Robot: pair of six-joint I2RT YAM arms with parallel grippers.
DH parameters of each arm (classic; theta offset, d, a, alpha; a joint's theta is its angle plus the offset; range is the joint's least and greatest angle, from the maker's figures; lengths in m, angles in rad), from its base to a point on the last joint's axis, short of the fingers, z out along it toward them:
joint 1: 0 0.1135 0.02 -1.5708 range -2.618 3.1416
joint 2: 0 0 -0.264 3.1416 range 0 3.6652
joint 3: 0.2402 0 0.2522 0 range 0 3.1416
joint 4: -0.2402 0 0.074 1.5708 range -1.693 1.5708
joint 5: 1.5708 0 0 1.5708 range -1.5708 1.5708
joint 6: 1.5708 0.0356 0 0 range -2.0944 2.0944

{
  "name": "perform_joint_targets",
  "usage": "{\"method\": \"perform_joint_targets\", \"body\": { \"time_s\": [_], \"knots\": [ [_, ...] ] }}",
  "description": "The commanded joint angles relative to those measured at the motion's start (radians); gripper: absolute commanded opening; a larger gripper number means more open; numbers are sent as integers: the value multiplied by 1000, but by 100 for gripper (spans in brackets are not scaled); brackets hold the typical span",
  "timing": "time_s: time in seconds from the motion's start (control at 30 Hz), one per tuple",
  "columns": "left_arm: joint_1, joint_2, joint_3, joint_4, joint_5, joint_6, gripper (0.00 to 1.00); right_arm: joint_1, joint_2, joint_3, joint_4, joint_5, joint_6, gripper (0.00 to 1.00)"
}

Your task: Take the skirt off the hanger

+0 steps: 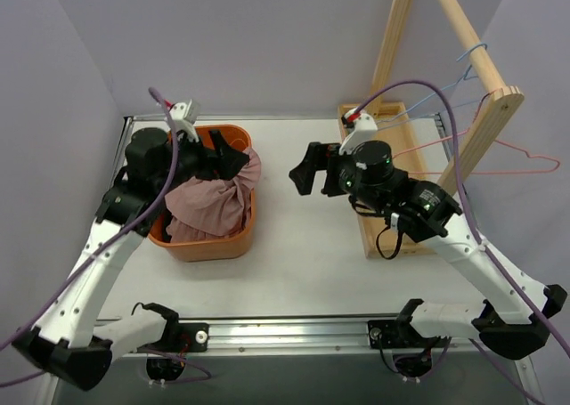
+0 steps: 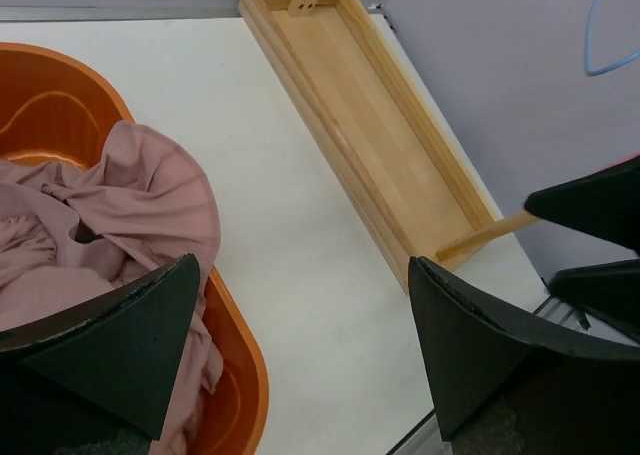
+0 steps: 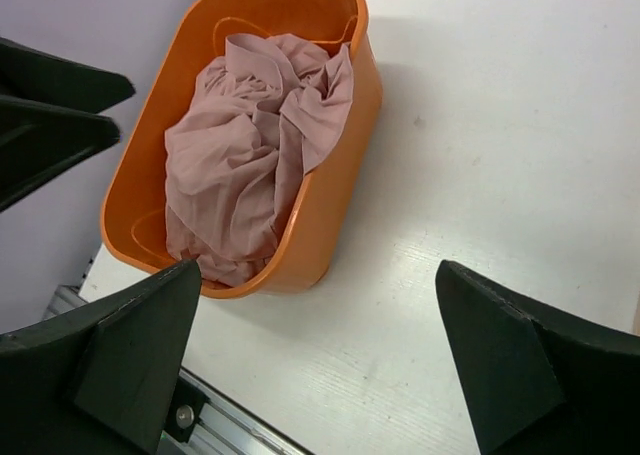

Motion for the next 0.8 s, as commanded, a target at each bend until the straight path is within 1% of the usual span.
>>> {"method": "perform_joint_targets", "body": {
  "time_s": [0.0, 0.07, 0.1, 0.13, 0.17, 0.23, 0.27, 0.3, 0.33, 0.37, 0.4, 0.43, 0.5, 0.53, 0.63, 0.77],
  "knots": [
    [10, -119, -69, -11, -14, -80, 94, 115, 25, -20, 38, 190, 28, 100],
    [11, -185, -118, -8, -2, -96, 94, 200, 48, -27, 25, 300, 40, 100],
    [14, -220, -130, -25, -18, -100, 94, 239, 56, -33, 14, 323, 51, 100],
    [16, -221, -141, -25, -18, -105, 94, 239, 60, -36, 12, 343, 51, 100],
    [17, -254, -172, -43, -31, -125, 94, 271, 61, -45, 18, 359, 59, 100],
    [19, -308, -218, -39, -23, -164, 94, 299, 45, -89, 54, 376, 70, 100],
    [19, -326, -247, -31, 3, -215, 94, 320, 22, -112, 70, 380, 83, 100],
    [19, -349, -308, -22, 17, -244, 94, 327, 7, -161, 102, 377, 89, 100],
    [19, -403, -343, 7, 29, -276, 94, 333, -7, -186, 115, 374, 96, 100],
    [19, -432, -380, 25, 38, -340, 94, 340, -34, -210, 127, 376, 102, 100],
    [19, -469, -456, 47, 61, -368, 94, 356, -47, -233, 144, 383, 108, 100],
    [19, -537, -492, 86, 67, -396, 94, 365, -61, -276, 150, 391, 111, 100],
    [19, -608, -555, 127, 99, -456, 94, 400, -111, -321, 178, 410, 103, 100],
    [19, -669, -593, 137, 106, -465, 94, 411, -128, -362, 187, 417, 99, 100],
    [19, -752, -617, 122, 126, -475, 94, 440, -202, -428, 228, 420, 88, 100],
    [19, -799, -618, 98, 161, -464, 94, 465, -281, -488, 276, 413, 70, 100]
  ]
}}
